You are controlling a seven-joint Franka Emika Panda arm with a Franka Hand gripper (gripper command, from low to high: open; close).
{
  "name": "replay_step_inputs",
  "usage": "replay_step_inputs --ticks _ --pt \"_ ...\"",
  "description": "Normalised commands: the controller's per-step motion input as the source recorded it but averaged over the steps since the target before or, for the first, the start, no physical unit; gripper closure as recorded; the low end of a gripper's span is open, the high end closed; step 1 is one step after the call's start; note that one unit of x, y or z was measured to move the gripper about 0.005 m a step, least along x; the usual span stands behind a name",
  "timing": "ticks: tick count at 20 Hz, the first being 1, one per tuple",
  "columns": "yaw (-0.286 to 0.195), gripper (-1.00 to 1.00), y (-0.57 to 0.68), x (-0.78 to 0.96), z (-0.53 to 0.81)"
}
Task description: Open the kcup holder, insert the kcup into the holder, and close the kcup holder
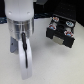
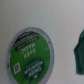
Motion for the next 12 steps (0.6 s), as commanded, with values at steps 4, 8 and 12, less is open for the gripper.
replay_step_inputs --ticks 4,8,12 --pt "-0.046 -1.00 -0.04 0.12 -0.07" --pt "-0.061 -1.00 -0.10 0.17 -0.14" --pt "-0.046 -1.00 -0.07 0.07 -0.14"
